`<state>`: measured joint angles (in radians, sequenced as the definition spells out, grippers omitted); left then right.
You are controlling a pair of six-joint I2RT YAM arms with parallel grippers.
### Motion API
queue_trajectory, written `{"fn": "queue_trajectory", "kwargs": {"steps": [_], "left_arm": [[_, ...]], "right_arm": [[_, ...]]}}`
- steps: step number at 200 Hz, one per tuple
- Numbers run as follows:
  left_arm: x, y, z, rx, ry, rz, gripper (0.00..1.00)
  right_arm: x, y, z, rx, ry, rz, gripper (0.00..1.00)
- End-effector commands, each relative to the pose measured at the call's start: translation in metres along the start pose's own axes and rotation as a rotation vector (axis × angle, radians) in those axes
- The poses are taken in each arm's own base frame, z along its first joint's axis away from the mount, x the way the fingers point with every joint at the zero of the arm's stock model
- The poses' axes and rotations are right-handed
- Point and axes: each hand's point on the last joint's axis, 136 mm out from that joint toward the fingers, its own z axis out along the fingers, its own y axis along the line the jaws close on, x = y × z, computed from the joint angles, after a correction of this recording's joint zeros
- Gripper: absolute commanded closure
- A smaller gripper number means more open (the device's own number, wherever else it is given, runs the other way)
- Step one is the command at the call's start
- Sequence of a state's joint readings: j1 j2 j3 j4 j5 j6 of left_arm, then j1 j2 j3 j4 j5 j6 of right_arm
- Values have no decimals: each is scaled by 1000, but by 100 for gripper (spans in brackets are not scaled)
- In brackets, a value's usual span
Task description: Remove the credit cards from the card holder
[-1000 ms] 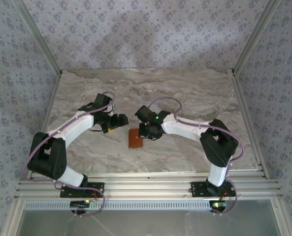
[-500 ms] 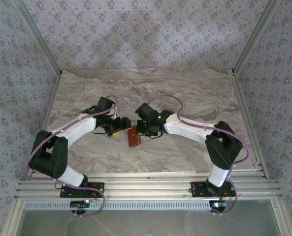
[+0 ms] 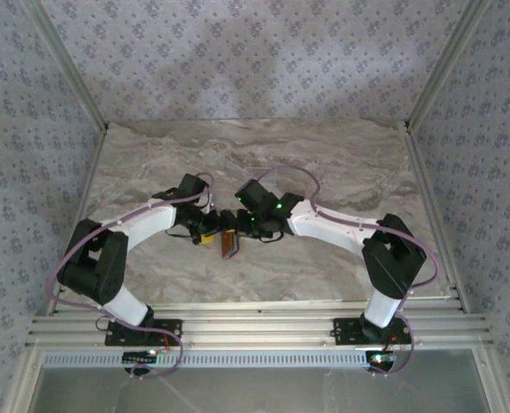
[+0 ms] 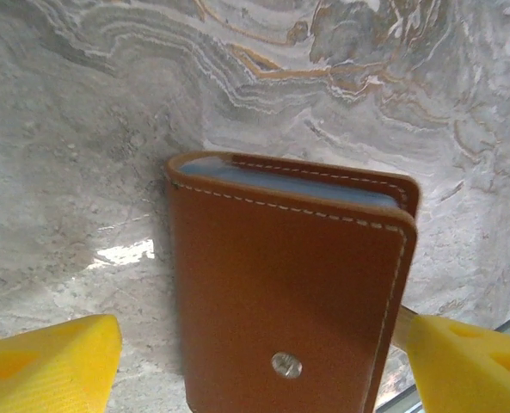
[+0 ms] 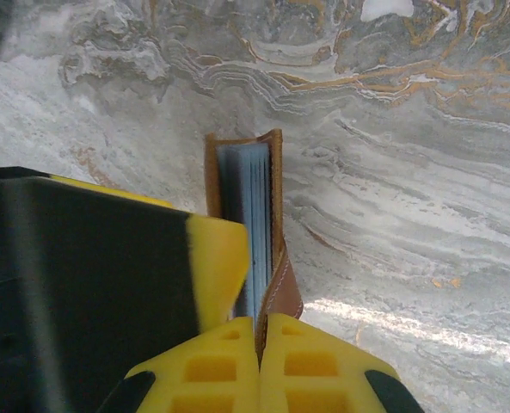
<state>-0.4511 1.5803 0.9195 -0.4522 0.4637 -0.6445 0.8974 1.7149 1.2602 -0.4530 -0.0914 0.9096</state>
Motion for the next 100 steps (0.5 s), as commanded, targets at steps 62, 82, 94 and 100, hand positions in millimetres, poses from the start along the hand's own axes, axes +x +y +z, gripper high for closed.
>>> {"fn": "queue_trajectory", "kwargs": {"steps": [62,82,94,100], "left_arm": [[-4,1,-12,-96,-10,50,19],[-4,3,-14,-110,-15,51,17],[-4,4,-16,-116,-21,53,16],[-5,4,-16,-120,-24,52,16]], "right_arm": [[-1,-8,-12,14,-6,42,100],[-2,-15,-10,27,-2,55,100],[-1,-18,-10,37,2,60,100],[-1,-20,-10,40,3,61,100]]}}
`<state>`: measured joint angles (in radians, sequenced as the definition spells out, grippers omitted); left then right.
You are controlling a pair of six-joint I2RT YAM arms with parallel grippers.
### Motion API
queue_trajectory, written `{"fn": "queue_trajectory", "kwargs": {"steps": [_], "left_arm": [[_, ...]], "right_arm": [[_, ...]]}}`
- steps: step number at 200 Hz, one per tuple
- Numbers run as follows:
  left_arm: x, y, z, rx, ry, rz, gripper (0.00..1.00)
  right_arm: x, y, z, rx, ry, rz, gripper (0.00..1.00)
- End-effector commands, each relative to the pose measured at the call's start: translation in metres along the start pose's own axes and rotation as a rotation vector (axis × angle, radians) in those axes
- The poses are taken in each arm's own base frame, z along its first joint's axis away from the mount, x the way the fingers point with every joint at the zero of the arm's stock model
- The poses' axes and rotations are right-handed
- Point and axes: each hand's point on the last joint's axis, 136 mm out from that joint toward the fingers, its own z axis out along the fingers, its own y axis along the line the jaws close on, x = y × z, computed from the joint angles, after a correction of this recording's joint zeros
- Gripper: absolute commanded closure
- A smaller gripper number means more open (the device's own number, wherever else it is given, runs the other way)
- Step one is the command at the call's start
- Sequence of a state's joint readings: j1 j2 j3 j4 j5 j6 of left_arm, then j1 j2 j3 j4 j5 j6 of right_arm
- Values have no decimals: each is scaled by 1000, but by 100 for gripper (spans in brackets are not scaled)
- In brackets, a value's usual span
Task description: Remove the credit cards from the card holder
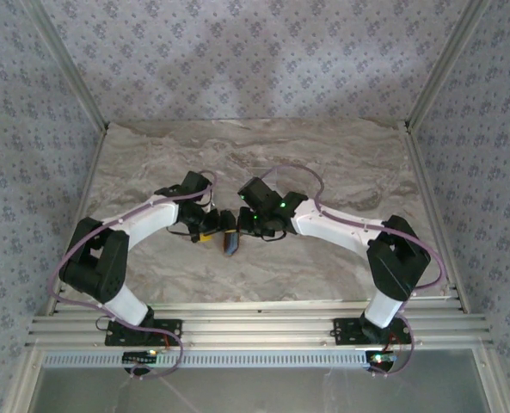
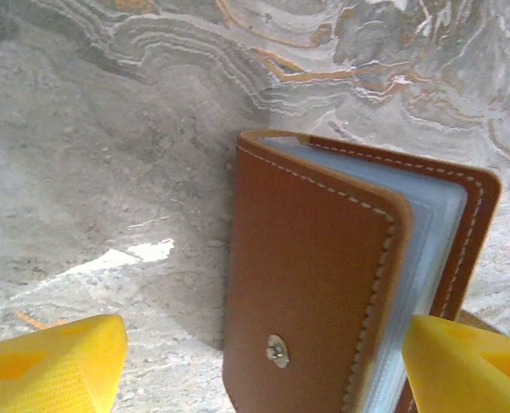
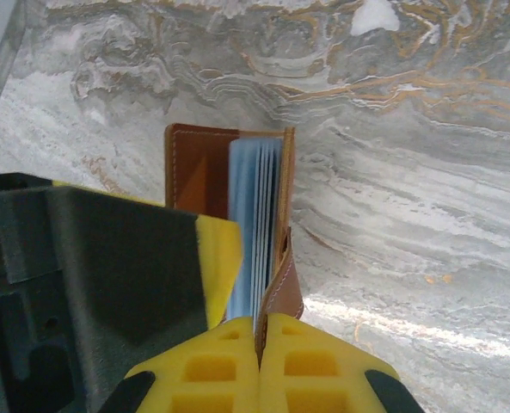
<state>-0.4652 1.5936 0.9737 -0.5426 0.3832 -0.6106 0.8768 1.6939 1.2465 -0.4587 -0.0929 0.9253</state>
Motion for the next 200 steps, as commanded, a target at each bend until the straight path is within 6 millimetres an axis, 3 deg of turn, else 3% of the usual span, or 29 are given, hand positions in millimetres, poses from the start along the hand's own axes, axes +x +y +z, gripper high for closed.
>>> {"fn": "queue_trajectory", "kwargs": {"steps": [1,88,152,200], "left_arm": [[-3,-1,-12,-29,-23,26,16],[-6,11,-31,-115,-86,39,21],[-15,14,-49,-115,-150,27,21],[-14,11,-49,-91,-151,22,21]], "right_arm": [[4,-13,-4,37,12,28,100],[-4,-17,-17,44,-22,41,100],[-4,24,-21,-73,-18,-11,100],[-5,33,-19,-74,-6,-45,100]]}}
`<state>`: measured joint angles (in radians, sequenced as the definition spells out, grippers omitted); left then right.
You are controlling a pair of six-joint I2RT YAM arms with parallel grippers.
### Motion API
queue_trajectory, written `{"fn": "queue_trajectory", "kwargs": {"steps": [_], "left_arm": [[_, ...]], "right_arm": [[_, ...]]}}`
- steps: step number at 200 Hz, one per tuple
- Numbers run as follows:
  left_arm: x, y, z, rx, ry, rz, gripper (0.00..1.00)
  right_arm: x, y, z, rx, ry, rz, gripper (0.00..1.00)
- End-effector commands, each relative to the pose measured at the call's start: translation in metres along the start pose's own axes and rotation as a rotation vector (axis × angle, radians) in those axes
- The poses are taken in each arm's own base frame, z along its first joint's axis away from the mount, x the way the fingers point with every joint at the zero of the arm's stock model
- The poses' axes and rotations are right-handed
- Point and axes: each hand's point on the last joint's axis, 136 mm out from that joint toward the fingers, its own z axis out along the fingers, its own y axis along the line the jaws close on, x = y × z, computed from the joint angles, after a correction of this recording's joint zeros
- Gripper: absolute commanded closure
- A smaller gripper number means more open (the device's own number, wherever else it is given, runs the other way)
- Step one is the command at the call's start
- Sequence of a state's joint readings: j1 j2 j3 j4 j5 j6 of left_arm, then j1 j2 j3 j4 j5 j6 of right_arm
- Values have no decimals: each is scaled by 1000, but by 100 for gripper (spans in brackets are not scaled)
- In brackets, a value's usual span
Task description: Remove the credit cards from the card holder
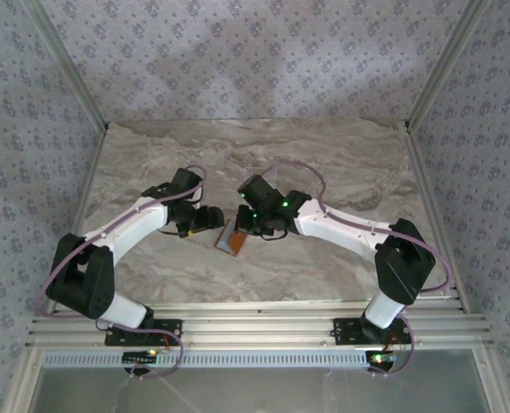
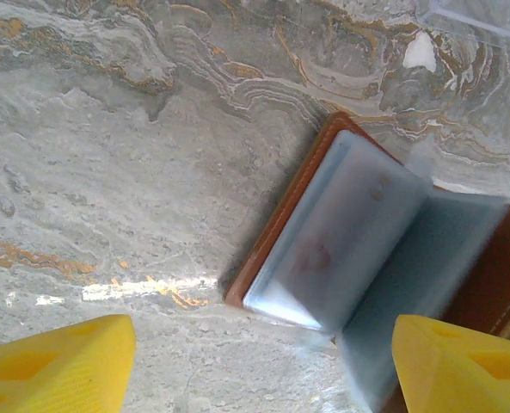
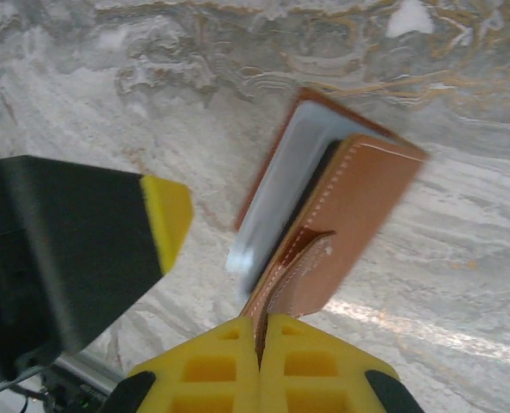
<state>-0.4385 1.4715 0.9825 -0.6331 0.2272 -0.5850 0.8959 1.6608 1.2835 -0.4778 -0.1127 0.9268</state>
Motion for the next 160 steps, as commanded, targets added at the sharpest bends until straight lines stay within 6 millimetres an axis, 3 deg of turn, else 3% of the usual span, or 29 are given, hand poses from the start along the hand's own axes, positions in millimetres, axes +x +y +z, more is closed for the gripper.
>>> {"fn": "queue_trajectory", "kwargs": {"steps": [1,40,84,160], "left_arm": [[-3,-5,-11,19,-21,6,21],[-2,-7,-7,31,-8,1,21],[-3,-7,-3,34,-6,5,21],[4,-2,0,40,-12,13,23]], "right_arm": [[-6,11,0,-15,-1,-26,100],[-3,0,-2,33,19,-38,100],[7,-41,-11,147,28,-54,100],[3,-98,-10,253,25,-35,100]]}}
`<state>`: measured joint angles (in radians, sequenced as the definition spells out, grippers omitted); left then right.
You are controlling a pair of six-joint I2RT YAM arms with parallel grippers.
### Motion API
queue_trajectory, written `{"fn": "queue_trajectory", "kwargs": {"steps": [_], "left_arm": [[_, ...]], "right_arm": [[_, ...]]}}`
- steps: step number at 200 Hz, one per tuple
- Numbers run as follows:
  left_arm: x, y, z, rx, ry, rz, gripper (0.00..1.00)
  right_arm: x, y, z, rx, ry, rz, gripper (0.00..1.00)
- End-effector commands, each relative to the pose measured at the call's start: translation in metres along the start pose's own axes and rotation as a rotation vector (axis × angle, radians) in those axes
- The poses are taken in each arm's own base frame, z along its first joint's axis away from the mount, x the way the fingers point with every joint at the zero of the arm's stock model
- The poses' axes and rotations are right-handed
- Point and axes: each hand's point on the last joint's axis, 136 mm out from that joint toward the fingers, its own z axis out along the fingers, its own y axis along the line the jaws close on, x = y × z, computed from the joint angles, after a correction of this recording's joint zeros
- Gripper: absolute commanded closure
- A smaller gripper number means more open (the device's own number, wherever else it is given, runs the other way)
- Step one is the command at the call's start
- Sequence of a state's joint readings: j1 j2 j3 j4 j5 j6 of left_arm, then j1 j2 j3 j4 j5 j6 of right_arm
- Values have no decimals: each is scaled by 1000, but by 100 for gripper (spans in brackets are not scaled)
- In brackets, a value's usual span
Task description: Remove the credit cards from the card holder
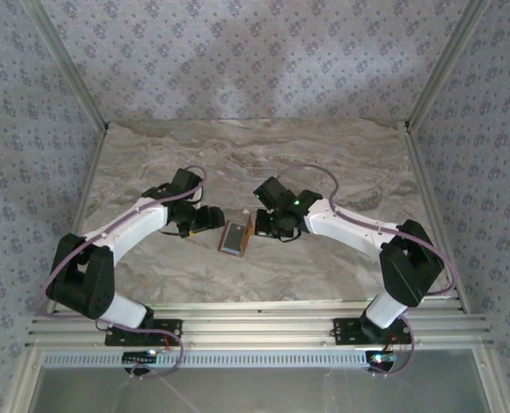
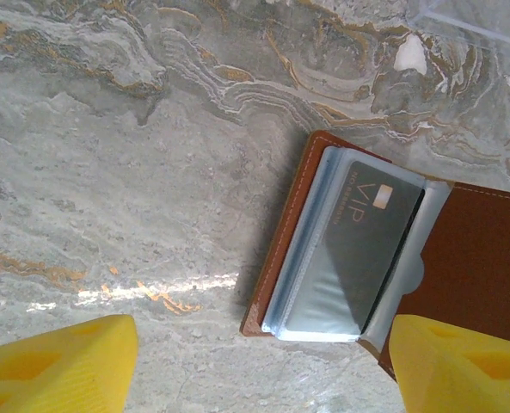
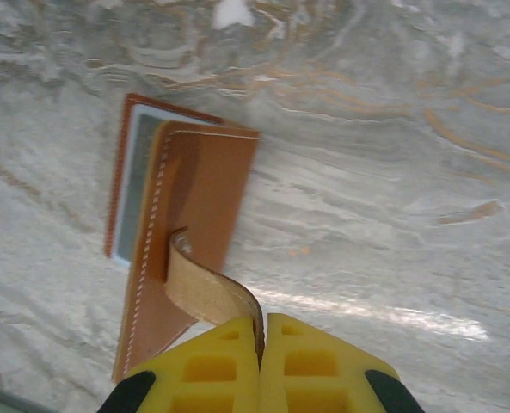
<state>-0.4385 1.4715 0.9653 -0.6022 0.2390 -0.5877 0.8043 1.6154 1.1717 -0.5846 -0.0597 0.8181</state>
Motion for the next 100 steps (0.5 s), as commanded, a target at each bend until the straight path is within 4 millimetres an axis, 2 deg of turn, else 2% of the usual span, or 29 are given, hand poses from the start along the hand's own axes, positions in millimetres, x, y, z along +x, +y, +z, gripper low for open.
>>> {"fn": "queue_trajectory", "kwargs": {"steps": [1,42,69,100], "left_arm": [[4,-1,-4,22,-7,13,23],[12,3,-10,22,-13,45,23],[13,9,-22,-7,-32,72,23],[12,14,-39,-22,-59,74,23]], "right_arm": [[0,-21,-2,63,-6,-18,100],[5,-38,6,110,4,-22,100],[9,-47,5,125,6,-28,100],[8,-47,0,117,-4,-49,100]]}}
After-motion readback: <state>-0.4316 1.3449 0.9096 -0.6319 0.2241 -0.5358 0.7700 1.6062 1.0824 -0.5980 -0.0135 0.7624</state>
